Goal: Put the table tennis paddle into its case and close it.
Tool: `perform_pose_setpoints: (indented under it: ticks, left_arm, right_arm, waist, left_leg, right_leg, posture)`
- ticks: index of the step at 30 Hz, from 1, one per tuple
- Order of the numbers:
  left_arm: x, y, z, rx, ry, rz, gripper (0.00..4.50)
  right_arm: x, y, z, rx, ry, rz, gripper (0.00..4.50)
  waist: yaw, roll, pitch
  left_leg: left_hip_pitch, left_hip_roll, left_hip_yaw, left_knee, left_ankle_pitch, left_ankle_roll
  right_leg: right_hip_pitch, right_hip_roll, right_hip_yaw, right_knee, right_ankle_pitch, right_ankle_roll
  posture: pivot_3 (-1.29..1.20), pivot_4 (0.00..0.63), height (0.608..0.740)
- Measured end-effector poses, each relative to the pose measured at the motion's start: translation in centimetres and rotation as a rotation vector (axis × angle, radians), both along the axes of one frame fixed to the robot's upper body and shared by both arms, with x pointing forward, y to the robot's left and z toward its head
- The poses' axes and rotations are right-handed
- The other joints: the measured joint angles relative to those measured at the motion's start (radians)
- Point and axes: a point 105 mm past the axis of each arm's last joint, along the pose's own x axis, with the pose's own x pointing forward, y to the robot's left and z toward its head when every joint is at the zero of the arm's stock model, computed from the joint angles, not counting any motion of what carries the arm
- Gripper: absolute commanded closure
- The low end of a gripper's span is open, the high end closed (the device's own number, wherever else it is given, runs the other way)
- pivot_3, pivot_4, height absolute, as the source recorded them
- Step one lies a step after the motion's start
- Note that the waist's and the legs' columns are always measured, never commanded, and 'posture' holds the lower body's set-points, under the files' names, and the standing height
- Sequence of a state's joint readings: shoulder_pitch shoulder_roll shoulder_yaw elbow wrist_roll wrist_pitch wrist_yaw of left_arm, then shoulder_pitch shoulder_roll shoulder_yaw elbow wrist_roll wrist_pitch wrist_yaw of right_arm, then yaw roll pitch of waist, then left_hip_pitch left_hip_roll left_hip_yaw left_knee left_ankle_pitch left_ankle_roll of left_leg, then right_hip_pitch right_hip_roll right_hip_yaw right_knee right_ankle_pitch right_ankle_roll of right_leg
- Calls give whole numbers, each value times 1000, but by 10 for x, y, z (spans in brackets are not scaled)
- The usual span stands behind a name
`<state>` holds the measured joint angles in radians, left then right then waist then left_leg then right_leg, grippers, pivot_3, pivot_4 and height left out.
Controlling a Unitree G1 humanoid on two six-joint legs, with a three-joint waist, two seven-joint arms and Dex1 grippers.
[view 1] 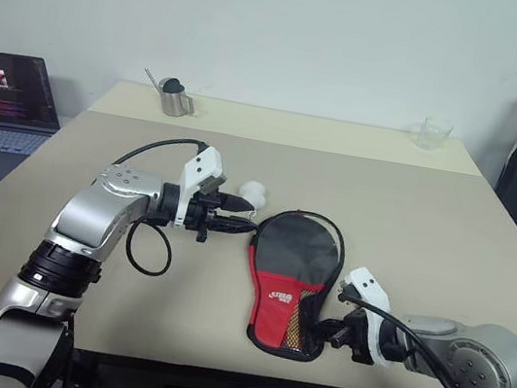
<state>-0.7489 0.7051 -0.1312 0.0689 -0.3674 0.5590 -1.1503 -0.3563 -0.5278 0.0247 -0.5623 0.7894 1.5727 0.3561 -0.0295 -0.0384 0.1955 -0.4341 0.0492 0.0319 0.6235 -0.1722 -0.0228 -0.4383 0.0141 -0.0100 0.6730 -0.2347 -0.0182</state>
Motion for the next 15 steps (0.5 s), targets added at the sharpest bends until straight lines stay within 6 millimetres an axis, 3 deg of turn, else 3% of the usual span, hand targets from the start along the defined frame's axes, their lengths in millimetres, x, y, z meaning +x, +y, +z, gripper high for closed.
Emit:
perform_pose_setpoints:
  ticks: [15]
  left_arm:
    - [2, 2, -4, 21, 2, 5, 2360]
  right_arm:
    - [-21, -4, -3, -26, 32, 74, 4476]
  waist:
    - [0, 0, 0]
  left_leg:
    - [0, 0, 0, 0, 0, 0]
  right_leg:
    - [1, 0, 0, 0, 0, 0]
  posture:
    - [0, 150, 740]
